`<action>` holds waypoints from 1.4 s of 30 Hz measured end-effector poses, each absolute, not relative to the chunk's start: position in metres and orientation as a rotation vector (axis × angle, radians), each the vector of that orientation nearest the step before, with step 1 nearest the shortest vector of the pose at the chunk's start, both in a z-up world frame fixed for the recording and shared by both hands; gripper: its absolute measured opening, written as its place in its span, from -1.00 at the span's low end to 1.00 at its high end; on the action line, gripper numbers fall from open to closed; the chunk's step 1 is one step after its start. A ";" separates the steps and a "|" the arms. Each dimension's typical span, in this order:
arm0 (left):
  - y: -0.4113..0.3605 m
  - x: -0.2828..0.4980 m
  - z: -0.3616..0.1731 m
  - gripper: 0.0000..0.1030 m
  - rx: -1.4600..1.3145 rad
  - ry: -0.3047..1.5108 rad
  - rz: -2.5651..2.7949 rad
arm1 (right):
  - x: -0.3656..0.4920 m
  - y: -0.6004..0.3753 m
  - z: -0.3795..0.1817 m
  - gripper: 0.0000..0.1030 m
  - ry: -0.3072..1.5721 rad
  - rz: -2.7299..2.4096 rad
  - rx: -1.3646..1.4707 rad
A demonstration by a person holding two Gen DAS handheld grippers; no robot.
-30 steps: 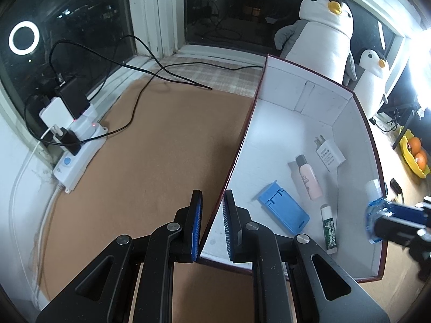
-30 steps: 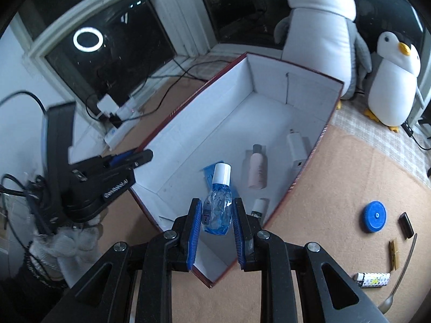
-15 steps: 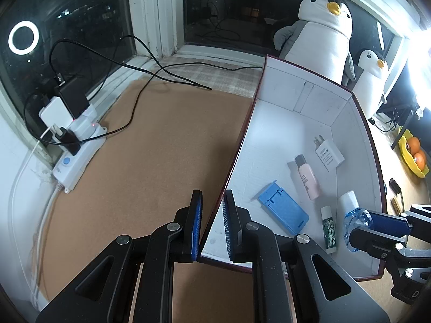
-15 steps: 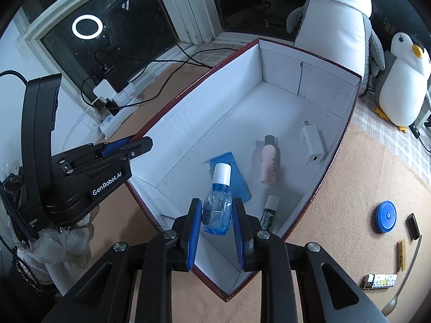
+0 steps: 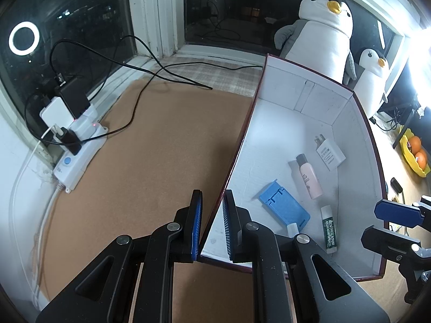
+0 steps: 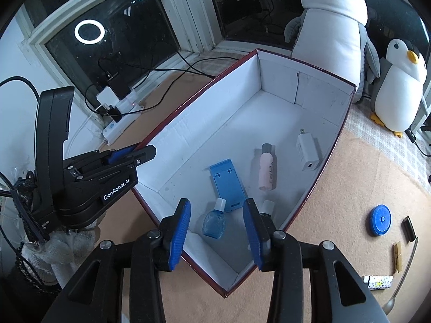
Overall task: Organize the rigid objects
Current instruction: 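Carry the blue eye-drop bottle into the box and open the right tool, then move the right tool to the blue round tape measure and grasp it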
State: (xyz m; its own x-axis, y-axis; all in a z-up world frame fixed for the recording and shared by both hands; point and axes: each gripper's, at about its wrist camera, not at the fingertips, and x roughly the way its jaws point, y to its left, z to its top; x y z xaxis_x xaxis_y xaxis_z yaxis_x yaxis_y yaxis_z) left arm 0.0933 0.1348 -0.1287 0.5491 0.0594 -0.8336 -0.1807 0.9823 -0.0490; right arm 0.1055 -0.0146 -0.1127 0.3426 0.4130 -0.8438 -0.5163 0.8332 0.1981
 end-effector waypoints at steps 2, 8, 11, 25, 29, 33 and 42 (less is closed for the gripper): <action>0.135 0.093 -0.129 -0.73 -0.133 0.980 0.142 | 0.105 -0.014 -0.112 -0.28 1.060 0.606 -0.112; 0.135 0.093 -0.129 -0.73 -0.134 0.980 0.143 | 0.103 -0.012 -0.109 -0.28 1.051 0.608 -0.119; 0.134 0.093 -0.129 -0.73 -0.133 0.980 0.142 | 0.103 -0.013 -0.108 -0.28 1.047 0.608 -0.122; 0.137 0.094 -0.131 -0.73 -0.126 0.985 0.142 | 0.102 -0.025 -0.101 -0.24 1.030 0.592 -0.094; 0.137 0.094 -0.132 -0.73 -0.123 0.987 0.144 | 0.105 -0.039 -0.098 -0.23 1.024 0.574 -0.065; 0.138 0.096 -0.133 -0.73 -0.120 0.989 0.147 | 0.109 -0.061 -0.095 -0.23 1.015 0.542 -0.029; 0.136 0.100 -0.133 -0.73 -0.106 1.000 0.158 | 0.125 -0.126 -0.104 -0.22 1.021 0.409 0.038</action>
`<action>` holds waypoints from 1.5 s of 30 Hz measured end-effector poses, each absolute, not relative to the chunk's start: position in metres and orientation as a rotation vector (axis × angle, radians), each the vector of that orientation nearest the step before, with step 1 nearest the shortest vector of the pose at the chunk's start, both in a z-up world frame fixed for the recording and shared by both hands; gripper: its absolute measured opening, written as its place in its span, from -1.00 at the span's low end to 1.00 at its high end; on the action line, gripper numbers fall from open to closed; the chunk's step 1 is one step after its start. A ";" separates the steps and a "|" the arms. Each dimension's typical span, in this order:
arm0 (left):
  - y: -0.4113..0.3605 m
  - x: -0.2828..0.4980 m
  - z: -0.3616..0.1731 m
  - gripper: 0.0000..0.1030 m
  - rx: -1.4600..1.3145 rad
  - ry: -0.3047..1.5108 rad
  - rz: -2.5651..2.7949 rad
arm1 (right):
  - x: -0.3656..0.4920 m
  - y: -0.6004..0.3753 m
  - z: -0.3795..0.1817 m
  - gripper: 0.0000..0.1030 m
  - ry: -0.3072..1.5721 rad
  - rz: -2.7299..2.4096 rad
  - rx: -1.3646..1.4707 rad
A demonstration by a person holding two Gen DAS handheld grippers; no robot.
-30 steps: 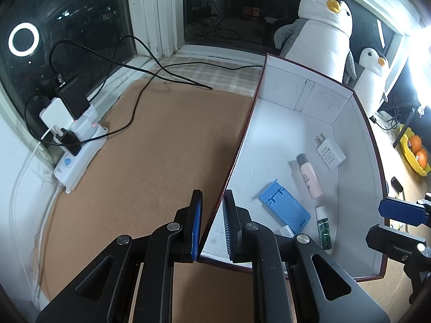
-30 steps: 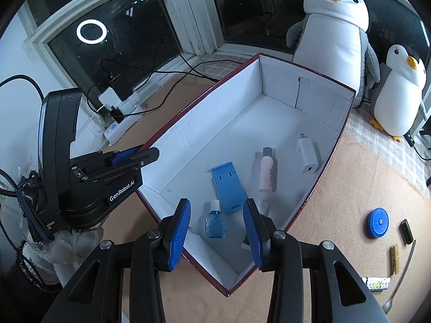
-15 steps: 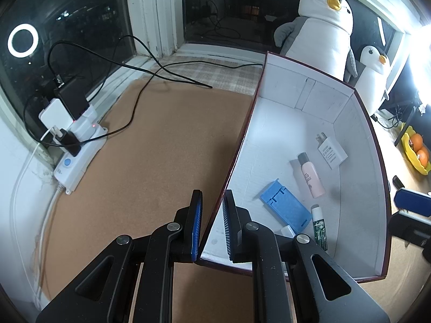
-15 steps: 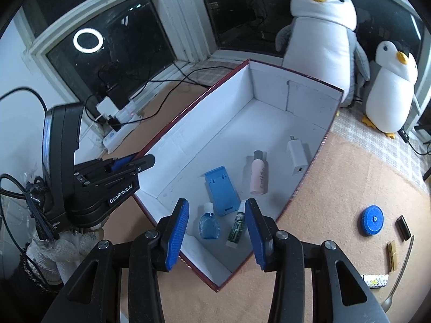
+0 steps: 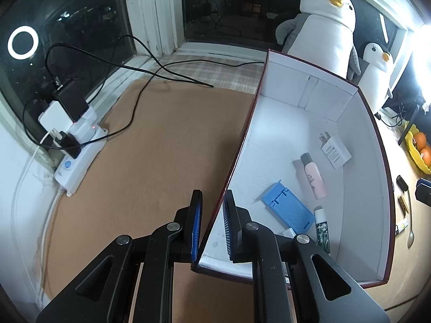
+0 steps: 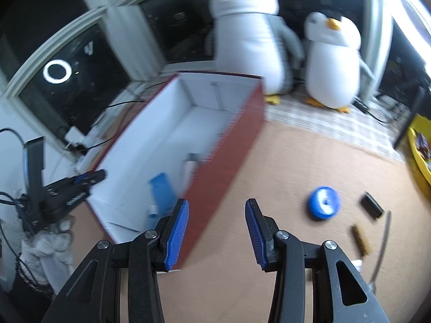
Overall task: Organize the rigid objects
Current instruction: 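Move the right tool to the blue round tape measure and grasp it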
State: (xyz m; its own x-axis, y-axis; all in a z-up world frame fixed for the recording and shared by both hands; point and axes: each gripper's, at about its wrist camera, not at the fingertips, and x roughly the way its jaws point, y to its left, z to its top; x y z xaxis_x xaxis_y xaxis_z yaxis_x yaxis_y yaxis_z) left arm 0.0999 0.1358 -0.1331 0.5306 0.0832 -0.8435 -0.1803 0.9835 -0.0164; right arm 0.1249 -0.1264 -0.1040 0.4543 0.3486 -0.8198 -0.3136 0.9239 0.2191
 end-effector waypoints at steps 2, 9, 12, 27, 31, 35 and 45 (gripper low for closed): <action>0.135 0.101 -0.134 -0.73 -0.106 1.002 0.162 | 0.128 -0.144 -0.109 -0.17 1.030 0.376 0.056; 0.133 0.106 -0.136 -0.72 -0.096 1.016 0.175 | 0.133 -0.188 -0.133 -0.06 1.068 0.285 0.092; 0.132 0.108 -0.138 -0.73 -0.090 1.025 0.180 | 0.137 -0.200 -0.143 -0.06 1.083 0.256 0.095; 0.130 0.113 -0.139 -0.72 -0.081 1.035 0.191 | 0.171 -0.213 -0.183 0.02 1.160 0.190 0.024; 0.130 0.113 -0.140 -0.72 -0.081 1.036 0.193 | 0.180 -0.210 -0.194 0.03 1.186 0.181 0.003; 0.130 0.113 -0.140 -0.72 -0.080 1.035 0.192 | 0.186 -0.209 -0.200 0.03 1.204 0.173 -0.004; 0.130 0.113 -0.140 -0.72 -0.082 1.035 0.191 | 0.195 -0.204 -0.206 0.03 1.230 0.166 -0.051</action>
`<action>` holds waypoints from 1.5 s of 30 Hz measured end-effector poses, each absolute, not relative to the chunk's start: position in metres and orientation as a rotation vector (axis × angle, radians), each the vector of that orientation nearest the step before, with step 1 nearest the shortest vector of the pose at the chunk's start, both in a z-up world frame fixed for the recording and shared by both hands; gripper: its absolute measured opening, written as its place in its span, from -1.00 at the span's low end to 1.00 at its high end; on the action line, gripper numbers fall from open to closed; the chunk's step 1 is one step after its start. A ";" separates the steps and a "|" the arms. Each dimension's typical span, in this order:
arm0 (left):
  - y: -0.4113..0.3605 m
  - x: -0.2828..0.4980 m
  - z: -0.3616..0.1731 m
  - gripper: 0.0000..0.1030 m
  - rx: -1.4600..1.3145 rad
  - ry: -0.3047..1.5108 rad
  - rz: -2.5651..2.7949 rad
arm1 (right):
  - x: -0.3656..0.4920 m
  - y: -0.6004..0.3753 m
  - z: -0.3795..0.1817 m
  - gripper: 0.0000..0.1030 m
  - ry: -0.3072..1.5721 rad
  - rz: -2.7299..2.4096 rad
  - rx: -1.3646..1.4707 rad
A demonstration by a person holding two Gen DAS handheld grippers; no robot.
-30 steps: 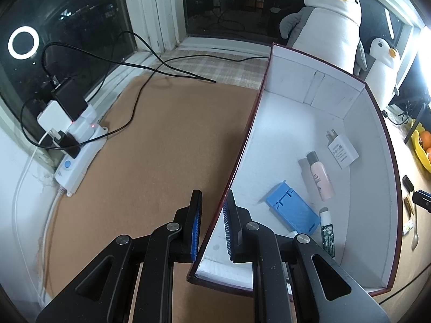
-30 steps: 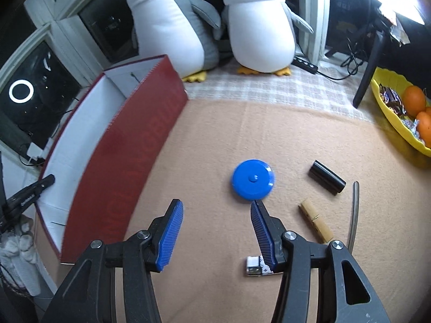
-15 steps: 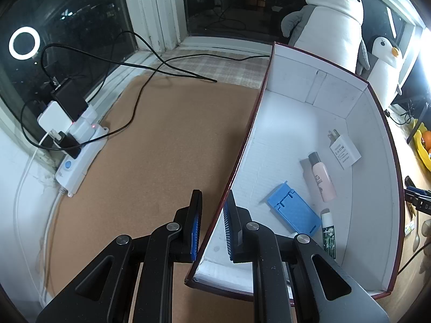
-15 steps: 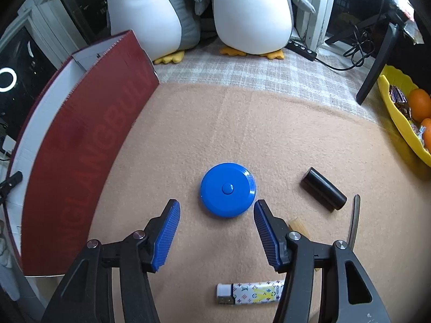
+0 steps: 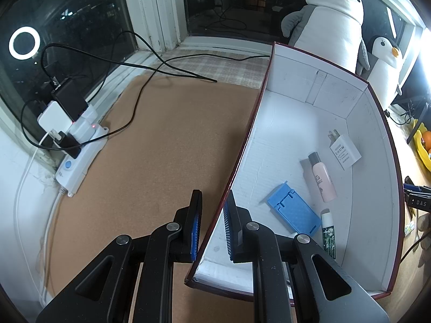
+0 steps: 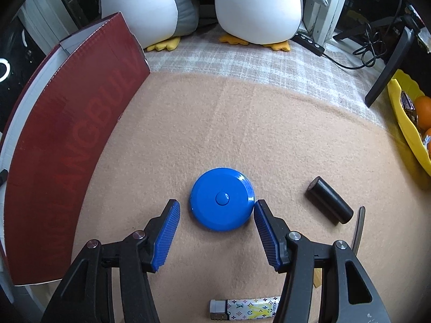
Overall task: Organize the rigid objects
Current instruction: 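Move the right tool to the blue round tape measure and grasp it, then carry the blue tape measure into the box and open the right tool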
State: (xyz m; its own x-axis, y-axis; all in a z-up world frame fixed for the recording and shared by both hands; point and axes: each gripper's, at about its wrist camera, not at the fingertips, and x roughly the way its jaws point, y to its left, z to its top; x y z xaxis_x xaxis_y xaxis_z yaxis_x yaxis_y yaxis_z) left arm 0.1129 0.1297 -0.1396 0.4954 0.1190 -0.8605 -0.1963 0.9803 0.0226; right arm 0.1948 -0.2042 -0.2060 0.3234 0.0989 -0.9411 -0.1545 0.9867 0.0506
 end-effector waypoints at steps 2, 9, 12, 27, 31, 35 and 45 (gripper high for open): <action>0.130 0.113 -0.140 -0.72 -0.081 1.035 0.191 | 0.197 -0.203 -0.208 0.03 1.238 0.166 -0.062; 0.130 0.113 -0.140 -0.72 -0.080 1.036 0.192 | 0.202 -0.203 -0.211 0.03 1.258 0.167 -0.082; 0.130 0.113 -0.140 -0.72 -0.080 1.036 0.192 | 0.205 -0.201 -0.214 0.03 1.265 0.170 -0.094; 0.129 0.113 -0.139 -0.72 -0.083 1.032 0.191 | 0.191 -0.198 -0.186 -0.11 1.202 0.213 -0.054; 0.129 0.112 -0.136 -0.72 -0.090 1.024 0.184 | 0.181 -0.182 -0.159 -0.11 1.146 0.254 -0.051; 0.130 0.110 -0.135 -0.72 -0.098 1.019 0.178 | 0.169 -0.157 -0.130 -0.11 1.093 0.319 -0.058; 0.135 0.102 -0.133 -0.72 -0.122 1.005 0.154 | 0.161 -0.086 -0.094 -0.11 1.019 0.459 -0.115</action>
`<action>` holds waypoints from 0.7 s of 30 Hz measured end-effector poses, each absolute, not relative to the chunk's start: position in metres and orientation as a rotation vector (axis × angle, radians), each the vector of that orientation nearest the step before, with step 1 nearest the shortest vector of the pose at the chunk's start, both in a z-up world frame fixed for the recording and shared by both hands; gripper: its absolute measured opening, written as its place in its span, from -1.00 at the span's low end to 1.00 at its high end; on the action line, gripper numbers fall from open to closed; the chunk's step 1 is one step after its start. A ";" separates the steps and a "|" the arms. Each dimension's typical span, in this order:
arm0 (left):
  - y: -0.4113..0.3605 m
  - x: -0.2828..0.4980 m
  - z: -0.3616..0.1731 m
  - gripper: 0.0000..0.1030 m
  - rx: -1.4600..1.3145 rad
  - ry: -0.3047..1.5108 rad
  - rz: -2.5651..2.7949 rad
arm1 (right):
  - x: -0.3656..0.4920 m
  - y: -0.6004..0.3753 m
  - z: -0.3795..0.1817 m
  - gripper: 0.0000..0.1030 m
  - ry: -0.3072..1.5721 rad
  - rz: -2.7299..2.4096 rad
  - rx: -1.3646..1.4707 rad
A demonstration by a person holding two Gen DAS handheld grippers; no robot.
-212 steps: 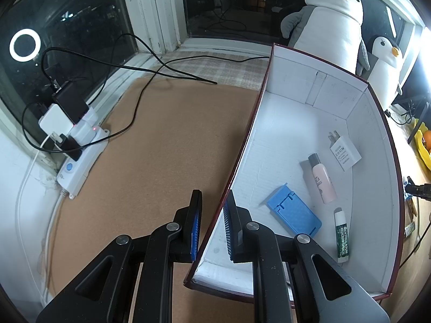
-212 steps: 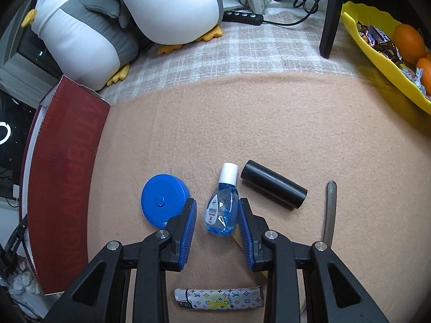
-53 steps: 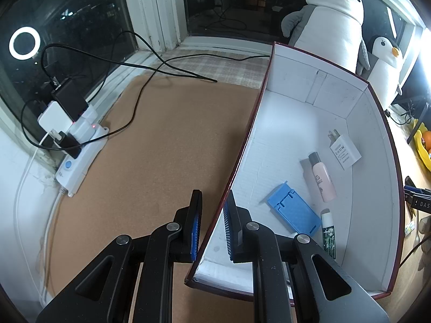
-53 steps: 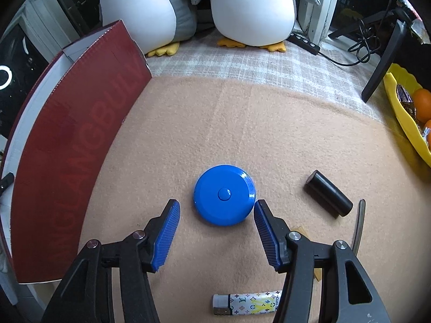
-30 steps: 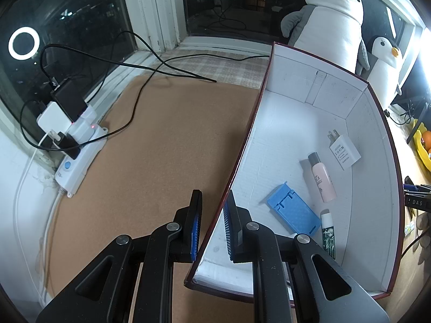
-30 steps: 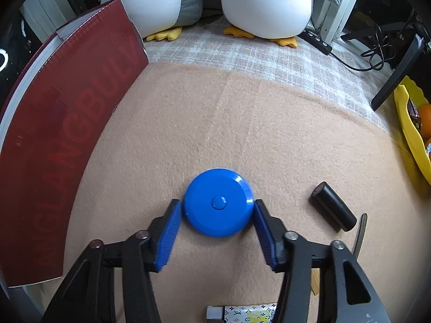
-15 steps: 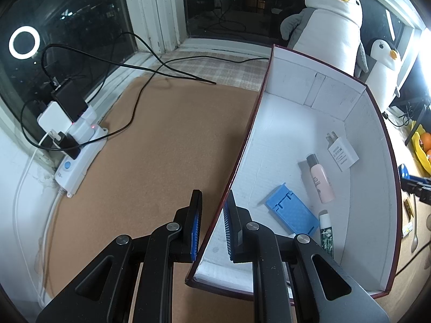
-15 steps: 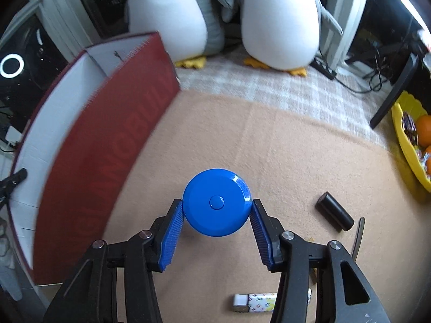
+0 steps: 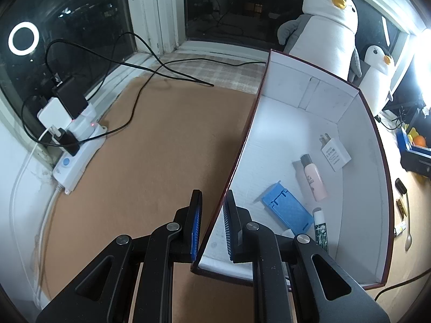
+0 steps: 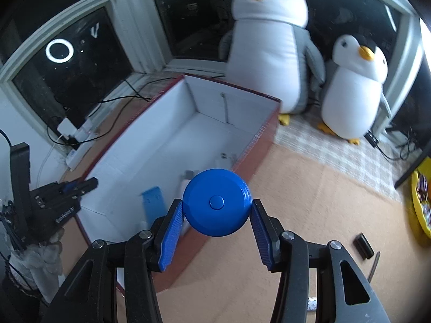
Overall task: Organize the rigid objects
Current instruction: 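Carry the blue tape measure into the box and open the right tool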
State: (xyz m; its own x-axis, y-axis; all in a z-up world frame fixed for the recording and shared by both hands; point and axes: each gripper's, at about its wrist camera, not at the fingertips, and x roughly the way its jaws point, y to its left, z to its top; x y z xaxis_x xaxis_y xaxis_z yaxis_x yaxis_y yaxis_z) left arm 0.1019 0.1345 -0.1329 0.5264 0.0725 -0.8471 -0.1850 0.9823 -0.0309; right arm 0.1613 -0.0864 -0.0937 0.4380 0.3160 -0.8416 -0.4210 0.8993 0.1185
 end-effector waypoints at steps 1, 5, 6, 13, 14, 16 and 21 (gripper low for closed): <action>0.135 0.101 -0.133 -0.72 -0.125 1.004 0.152 | 0.162 -0.079 -0.092 -0.11 1.017 0.470 -0.119; 0.137 0.098 -0.132 -0.72 -0.134 0.997 0.140 | 0.164 -0.052 -0.087 -0.11 1.011 0.504 -0.138; 0.137 0.097 -0.131 -0.72 -0.136 0.994 0.137 | 0.166 -0.044 -0.086 -0.11 1.010 0.512 -0.144; 0.138 0.091 -0.128 -0.72 -0.144 0.981 0.123 | 0.176 -0.007 -0.097 -0.11 1.045 0.544 -0.162; 0.138 0.090 -0.128 -0.72 -0.145 0.979 0.120 | 0.178 -0.002 -0.100 -0.11 1.052 0.544 -0.168; 0.139 0.089 -0.128 -0.72 -0.148 0.977 0.118 | 0.181 0.006 -0.106 -0.11 1.066 0.540 -0.181; 0.139 0.088 -0.129 -0.73 -0.148 0.970 0.114 | 0.191 0.024 -0.124 -0.11 1.111 0.542 -0.201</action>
State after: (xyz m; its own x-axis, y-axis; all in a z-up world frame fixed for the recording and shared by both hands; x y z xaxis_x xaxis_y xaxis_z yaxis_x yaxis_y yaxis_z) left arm 0.0876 0.1393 -0.1288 0.5602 0.0304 -0.8278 -0.1626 0.9839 -0.0740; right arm 0.1914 0.0236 -0.1244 0.3312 0.3131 -0.8901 -0.5085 0.8539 0.1112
